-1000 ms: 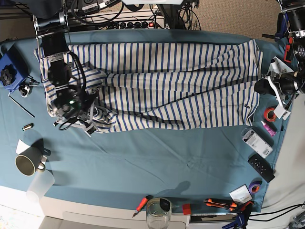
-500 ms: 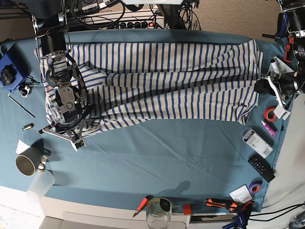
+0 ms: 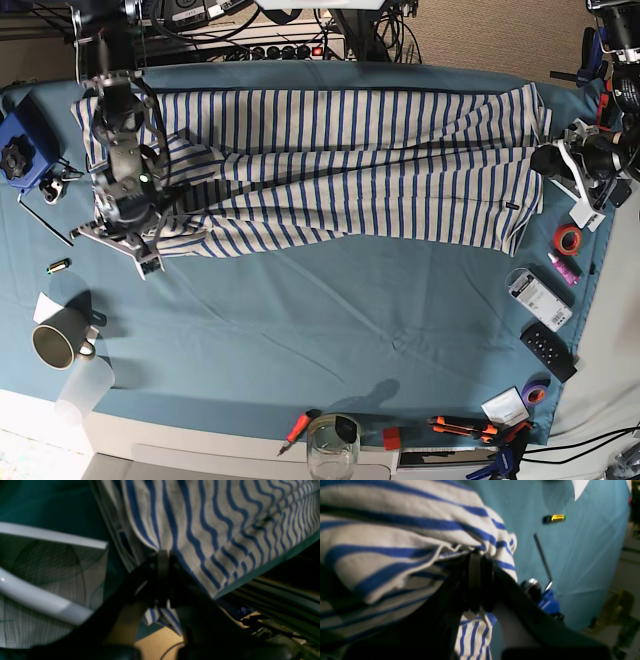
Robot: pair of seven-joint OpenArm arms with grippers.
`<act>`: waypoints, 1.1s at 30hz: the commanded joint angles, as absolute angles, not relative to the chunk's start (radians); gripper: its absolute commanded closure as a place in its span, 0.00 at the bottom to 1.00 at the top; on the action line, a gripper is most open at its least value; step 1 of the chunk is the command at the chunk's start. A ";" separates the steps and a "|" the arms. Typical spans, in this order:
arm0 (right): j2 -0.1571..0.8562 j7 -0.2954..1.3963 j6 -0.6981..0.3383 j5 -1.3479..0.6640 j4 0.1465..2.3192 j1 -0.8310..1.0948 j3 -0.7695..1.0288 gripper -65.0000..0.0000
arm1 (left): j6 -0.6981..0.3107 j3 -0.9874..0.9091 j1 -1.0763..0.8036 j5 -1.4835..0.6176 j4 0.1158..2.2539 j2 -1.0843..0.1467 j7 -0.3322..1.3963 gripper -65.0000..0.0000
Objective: Fold the T-shirt properly
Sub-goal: 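Grasp the shirt's hem end with the right gripper and lift it, then grasp the shirt's collar end with the left gripper while right holds hem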
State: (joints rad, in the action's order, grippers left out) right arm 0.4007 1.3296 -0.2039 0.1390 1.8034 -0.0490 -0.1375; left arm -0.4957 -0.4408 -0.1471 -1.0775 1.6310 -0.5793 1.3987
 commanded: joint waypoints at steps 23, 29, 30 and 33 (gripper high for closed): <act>0.416 1.321 -0.229 0.086 2.010 0.229 0.081 1.00 | -0.495 -0.579 -0.365 -1.065 1.869 -0.566 1.396 1.00; 0.413 1.338 -0.229 0.038 2.009 0.244 0.081 1.00 | -0.497 -0.661 -0.372 -1.120 1.869 -0.541 1.396 1.00; 0.413 1.338 -0.229 0.028 2.009 0.249 0.081 1.00 | -0.499 -0.661 -0.372 -1.120 1.869 -0.540 1.396 1.00; 0.413 1.343 -0.233 0.014 2.009 0.269 0.080 1.00 | -0.499 -0.661 -0.372 -1.124 1.869 -0.540 1.396 1.00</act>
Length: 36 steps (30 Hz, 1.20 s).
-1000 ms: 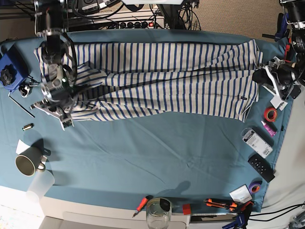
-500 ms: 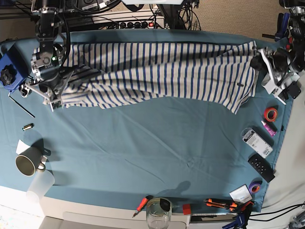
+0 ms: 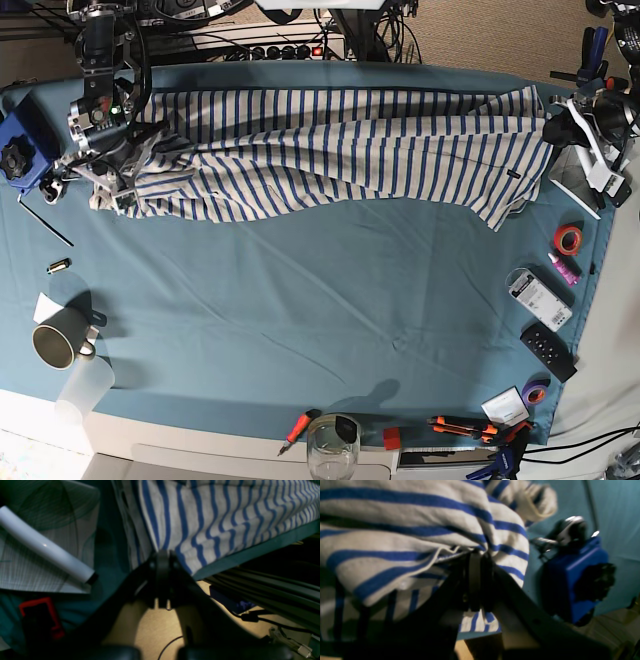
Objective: Fold the T-shirt properly
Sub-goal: 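Grasp the shirt's collar end with the left gripper while right holds hem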
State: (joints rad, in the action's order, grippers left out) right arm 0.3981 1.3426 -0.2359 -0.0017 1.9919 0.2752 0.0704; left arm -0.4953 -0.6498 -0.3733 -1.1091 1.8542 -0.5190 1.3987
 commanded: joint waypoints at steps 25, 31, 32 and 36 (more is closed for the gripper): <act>0.393 1.312 -0.262 0.077 2.356 0.485 0.081 0.76 | -0.499 -0.661 -0.455 -1.157 1.869 -0.540 1.396 0.59; 0.379 1.279 -0.255 0.152 2.356 0.486 0.081 0.76 | -0.499 -0.662 -0.451 -1.156 1.877 -0.541 1.396 0.58; 0.380 1.272 -0.241 0.167 2.356 0.478 0.081 0.76 | -0.499 -0.662 -0.449 -1.156 1.885 -0.540 1.396 0.58; 0.379 1.243 -0.200 0.196 2.356 0.446 0.081 0.76 | -0.500 -0.662 -0.449 -1.124 1.940 -0.540 1.396 0.58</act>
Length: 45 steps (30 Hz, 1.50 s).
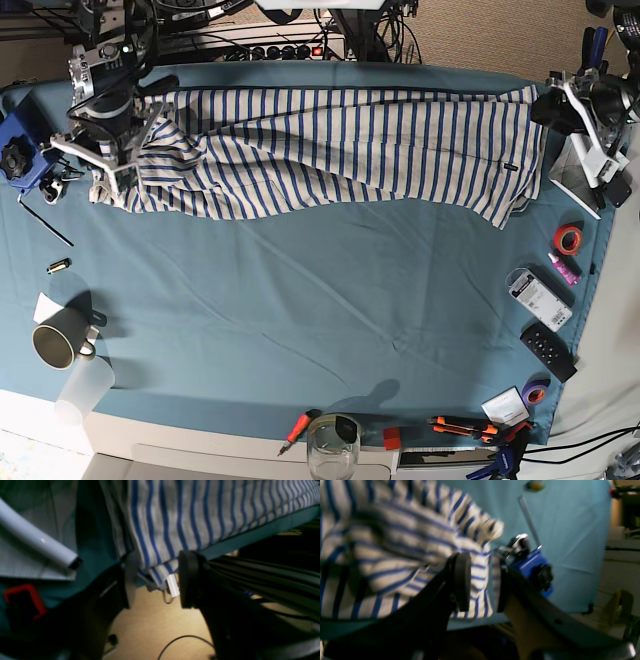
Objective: Fold the T-shirt properly
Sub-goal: 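Grasp the shirt's collar end with the left gripper while right holds hem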
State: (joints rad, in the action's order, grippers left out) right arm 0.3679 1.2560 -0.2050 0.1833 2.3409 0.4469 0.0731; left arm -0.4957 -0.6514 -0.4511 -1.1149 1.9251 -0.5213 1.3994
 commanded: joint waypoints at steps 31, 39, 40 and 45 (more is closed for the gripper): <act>0.324 1.170 -0.158 0.203 2.356 0.433 0.081 0.76 | -0.394 -0.661 -0.330 -0.819 1.798 -0.393 1.147 0.50; 0.324 1.154 -0.158 0.203 2.356 0.412 0.081 0.76 | -0.420 -0.661 -0.330 -0.863 1.725 -0.387 1.157 0.50; 0.324 1.151 -0.158 0.202 2.356 0.413 0.081 0.76 | -0.425 -0.661 -0.329 -0.878 1.725 -0.379 1.163 0.50; 0.324 1.145 -0.158 0.203 2.356 0.413 0.081 0.76 | -0.462 -0.661 -0.327 -0.945 1.728 -0.364 1.166 0.50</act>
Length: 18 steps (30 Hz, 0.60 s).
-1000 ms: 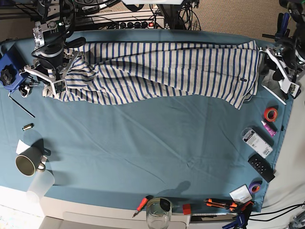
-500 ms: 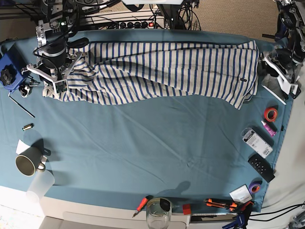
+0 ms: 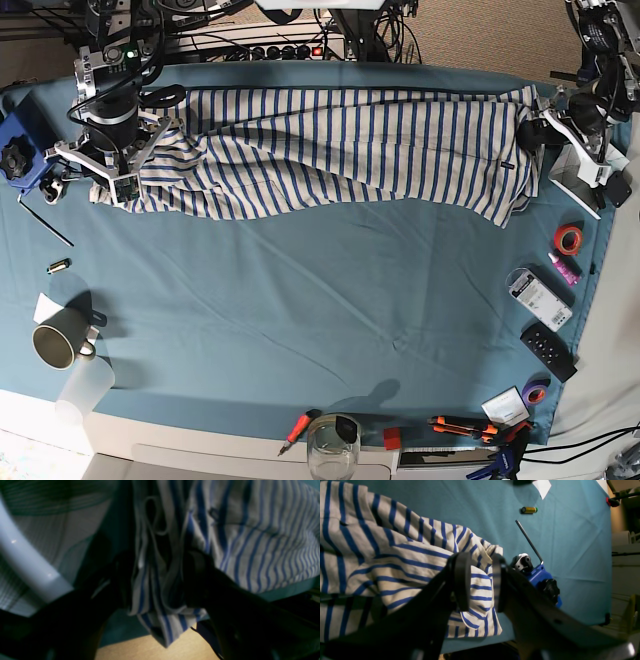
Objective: Fold the T-shirt properly
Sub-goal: 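Grasp the shirt's collar end with the left gripper while right holds hem, then lift the collar end with the left gripper and carry it toward the right gripper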
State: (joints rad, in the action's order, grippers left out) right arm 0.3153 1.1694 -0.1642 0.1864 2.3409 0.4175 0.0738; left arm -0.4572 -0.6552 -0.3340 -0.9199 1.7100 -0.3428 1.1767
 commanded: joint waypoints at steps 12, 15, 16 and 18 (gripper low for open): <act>0.324 1.142 -0.158 0.203 2.356 0.413 0.081 0.76 | -0.438 -0.661 -0.269 -0.816 1.731 -0.363 1.204 0.50; 0.324 1.142 -0.158 0.203 2.356 0.412 0.081 0.76 | -0.439 -0.661 -0.272 -0.802 1.714 -0.363 1.236 0.50; 0.324 1.142 -0.158 0.203 2.356 0.412 0.081 0.76 | -0.440 -0.661 -0.271 -0.819 1.709 -0.363 1.248 0.50; 0.324 1.142 -0.158 0.203 2.356 0.413 0.081 0.76 | -0.447 -0.661 -0.271 -0.846 1.695 -0.362 1.248 0.50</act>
